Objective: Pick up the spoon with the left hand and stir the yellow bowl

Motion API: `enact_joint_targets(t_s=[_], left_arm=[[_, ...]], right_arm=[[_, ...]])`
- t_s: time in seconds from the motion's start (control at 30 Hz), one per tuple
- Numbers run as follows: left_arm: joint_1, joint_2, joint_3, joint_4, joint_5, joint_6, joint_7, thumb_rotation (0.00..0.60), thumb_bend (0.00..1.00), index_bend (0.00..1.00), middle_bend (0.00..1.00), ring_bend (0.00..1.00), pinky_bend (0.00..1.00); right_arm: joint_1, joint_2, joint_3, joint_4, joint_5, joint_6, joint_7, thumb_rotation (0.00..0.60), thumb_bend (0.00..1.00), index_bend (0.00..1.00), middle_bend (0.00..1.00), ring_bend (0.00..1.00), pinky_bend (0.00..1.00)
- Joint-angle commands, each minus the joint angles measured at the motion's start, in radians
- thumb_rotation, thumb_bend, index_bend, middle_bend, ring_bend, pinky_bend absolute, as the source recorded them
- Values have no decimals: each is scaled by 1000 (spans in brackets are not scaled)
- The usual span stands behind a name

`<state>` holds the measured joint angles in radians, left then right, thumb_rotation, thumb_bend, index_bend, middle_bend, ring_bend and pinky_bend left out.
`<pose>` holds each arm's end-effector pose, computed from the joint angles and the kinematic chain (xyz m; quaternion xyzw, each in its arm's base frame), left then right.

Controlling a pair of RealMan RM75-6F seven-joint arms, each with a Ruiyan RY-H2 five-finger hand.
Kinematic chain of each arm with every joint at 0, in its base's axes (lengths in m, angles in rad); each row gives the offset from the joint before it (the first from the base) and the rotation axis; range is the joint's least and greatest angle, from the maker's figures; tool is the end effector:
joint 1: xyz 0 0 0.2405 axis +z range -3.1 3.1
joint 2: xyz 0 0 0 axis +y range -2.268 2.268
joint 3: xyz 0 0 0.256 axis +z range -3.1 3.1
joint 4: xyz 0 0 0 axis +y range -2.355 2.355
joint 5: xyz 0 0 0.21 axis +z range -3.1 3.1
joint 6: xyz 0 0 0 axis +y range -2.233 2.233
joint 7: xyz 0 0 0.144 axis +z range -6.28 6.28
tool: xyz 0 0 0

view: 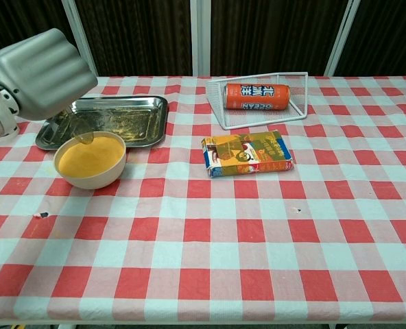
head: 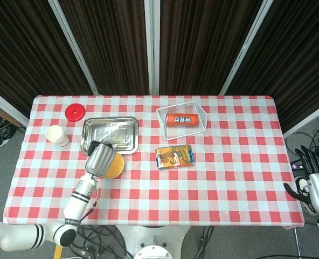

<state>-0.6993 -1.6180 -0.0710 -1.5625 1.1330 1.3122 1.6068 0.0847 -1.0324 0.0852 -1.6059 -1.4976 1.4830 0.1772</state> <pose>-0.1416 0.3063 -0.0110 -0.7716 0.0947 -0.0958 0.6216 -0.3148 -0.1888 0.1930 0.5685 -0.4015 0.4271 0.5772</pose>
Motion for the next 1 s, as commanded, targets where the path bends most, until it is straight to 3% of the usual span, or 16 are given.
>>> enact_joint_targets(t_s=[0.03, 0.13, 0.27, 0.43, 0.63, 0.77, 1.0], left_arm=[[-12, 13, -7, -7, -12, -23, -58, 600, 427, 779, 928, 891, 952], [-14, 25, -4, 33, 63, -40, -222, 600, 426, 774, 928, 891, 952], [-7, 38, -40, 58, 54, -74, -416, 600, 424, 763, 929, 891, 952], [-1, 58, -99, 66, 8, -91, -569, 600, 423, 729, 927, 889, 951], [-17, 85, -199, 82, -111, -194, -795, 600, 420, 700, 925, 887, 951], [-49, 75, -260, 158, -209, -297, -928, 600, 418, 693, 925, 887, 951], [-123, 33, -289, 297, -373, -447, -988, 600, 410, 669, 925, 887, 951]], right_arm=[[-2, 1, 0, -1, 0, 3, 0, 600, 158, 0, 0, 0, 0], [-3, 0, 0, -1, 2, 4, 0, 600, 159, 0, 0, 0, 0], [-1, 1, 0, -2, 9, -6, -1, 600, 159, 0, 0, 0, 0], [1, 2, 2, -5, 7, -7, -6, 600, 159, 0, 0, 0, 0], [9, -1, 3, -6, 11, -23, -7, 600, 158, 0, 0, 0, 0], [10, -1, 3, -5, 17, -29, -10, 600, 146, 0, 0, 0, 0], [8, 3, 3, -8, 28, -34, -12, 600, 132, 0, 0, 0, 0]])
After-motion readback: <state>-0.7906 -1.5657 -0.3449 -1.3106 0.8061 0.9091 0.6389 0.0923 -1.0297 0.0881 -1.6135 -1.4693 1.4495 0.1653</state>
